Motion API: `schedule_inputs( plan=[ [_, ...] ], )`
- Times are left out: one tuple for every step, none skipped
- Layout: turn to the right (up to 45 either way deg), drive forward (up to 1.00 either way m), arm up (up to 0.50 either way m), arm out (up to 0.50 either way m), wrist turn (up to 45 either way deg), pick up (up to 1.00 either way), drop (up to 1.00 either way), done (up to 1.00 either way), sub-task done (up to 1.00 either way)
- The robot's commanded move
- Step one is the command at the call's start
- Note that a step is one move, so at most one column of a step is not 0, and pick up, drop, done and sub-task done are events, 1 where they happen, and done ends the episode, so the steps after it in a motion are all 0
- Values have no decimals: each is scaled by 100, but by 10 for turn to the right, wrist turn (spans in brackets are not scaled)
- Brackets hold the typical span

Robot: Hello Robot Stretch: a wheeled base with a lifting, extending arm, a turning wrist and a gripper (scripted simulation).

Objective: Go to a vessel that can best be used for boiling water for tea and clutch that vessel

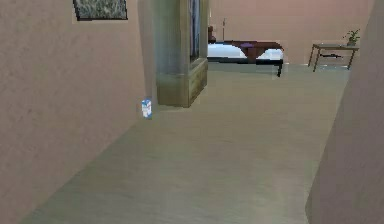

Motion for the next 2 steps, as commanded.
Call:
schedule_inputs(
  plan=[
    [150,0,0,0,0,0,0,0,0],
    [0,100,0,0,0,0,0,0,0]
  ],
)
